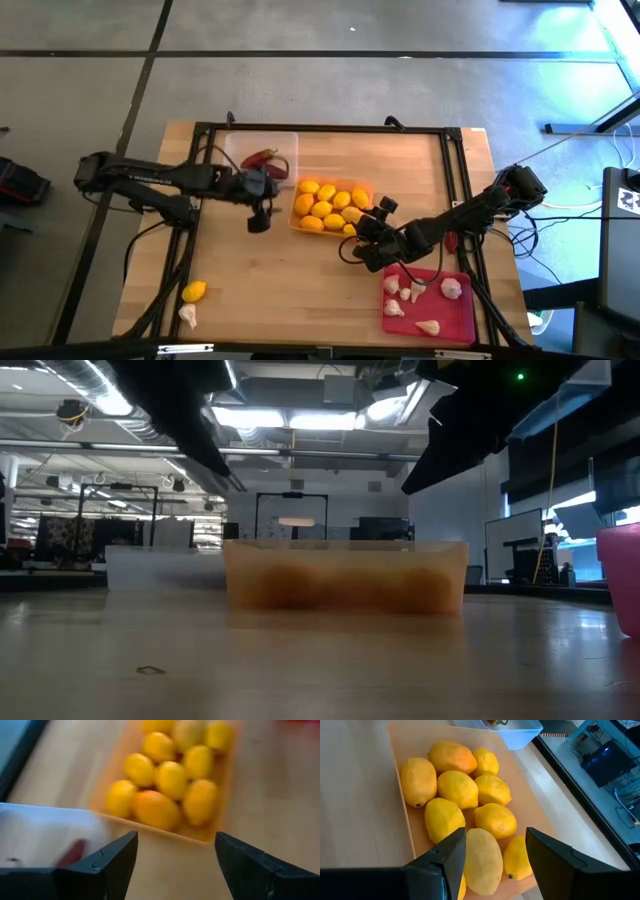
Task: Sort produce into baskets
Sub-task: Put the lemon into the orange bin
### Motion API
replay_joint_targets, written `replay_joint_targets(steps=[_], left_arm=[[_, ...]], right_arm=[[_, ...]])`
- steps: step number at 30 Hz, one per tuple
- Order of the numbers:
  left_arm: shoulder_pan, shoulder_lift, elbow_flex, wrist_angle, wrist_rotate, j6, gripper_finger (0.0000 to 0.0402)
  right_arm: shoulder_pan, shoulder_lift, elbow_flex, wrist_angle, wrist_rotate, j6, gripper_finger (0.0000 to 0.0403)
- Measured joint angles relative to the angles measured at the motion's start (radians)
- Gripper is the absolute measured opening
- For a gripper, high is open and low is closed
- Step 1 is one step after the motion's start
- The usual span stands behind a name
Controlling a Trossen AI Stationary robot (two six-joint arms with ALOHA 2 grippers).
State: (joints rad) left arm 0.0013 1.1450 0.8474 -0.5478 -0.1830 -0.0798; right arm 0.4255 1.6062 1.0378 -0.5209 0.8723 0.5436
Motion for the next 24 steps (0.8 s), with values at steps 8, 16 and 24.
replay_joint_targets(steps=[8,16,24], left_arm=[[-0.3,0.0,0.0,-0.04,-0.001,-0.257,0.0261],[-0.501,0.086,0.07,-0.106,-0.023,-0.488,0.0241],[-0.62,0.244,0.216,-0.15,0.0,-0.537,0.0215]], right_arm=[[0.0,0.0,0.0,0.002,-0.002,-0.027,0.0198],[0.0,0.0,0.0,0.004,-0.032,-0.033,0.0198],[0.0,0.0,0.0,0.004,-0.089,-0.053,0.0198]])
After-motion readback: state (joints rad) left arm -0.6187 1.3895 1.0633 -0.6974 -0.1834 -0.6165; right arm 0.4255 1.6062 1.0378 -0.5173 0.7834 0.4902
